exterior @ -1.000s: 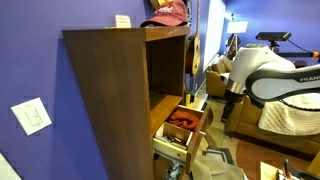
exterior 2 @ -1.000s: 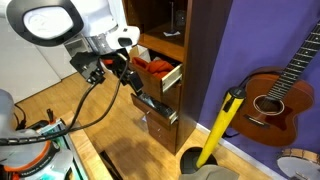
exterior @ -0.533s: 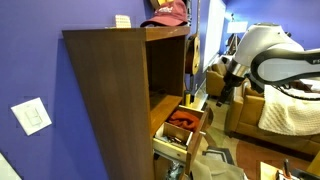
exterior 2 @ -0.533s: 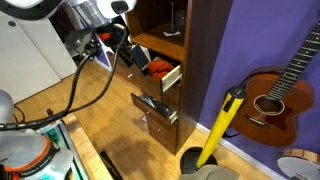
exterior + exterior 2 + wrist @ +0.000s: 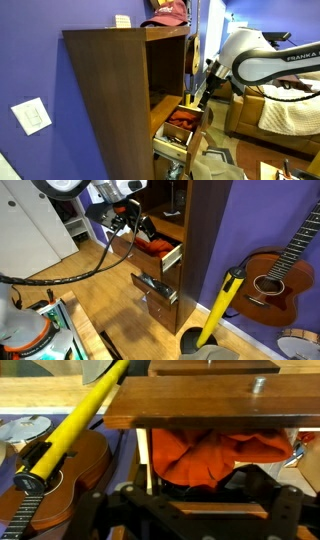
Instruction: Open the top drawer on the chest of drawers, pick up the red head sock and put it on the first shelf from the bottom, close the top drawer
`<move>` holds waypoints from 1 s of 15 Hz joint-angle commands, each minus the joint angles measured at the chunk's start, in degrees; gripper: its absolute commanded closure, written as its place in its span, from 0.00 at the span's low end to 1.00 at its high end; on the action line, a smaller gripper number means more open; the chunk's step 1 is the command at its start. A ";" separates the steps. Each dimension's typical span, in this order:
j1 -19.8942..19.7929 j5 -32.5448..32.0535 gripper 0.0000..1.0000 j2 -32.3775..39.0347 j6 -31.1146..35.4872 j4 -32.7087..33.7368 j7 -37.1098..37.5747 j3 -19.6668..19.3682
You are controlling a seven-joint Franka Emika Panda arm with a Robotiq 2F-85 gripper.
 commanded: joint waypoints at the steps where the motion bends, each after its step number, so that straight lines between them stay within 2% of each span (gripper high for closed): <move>1: 2.57 3.75 0.00 6.17 3.36 2.47 -1.78 -0.52; 5: 3.63 5.43 0.00 11.77 5.04 4.20 -1.94 0.19; 10: 2.21 2.60 0.00 16.86 5.64 5.95 0.98 2.58; 13: 2.25 3.22 0.00 18.96 5.57 6.71 0.60 3.06; 14: 2.25 3.36 0.17 19.60 5.55 7.04 0.54 3.17; 15: 2.22 3.30 0.26 20.11 5.61 7.27 0.57 3.32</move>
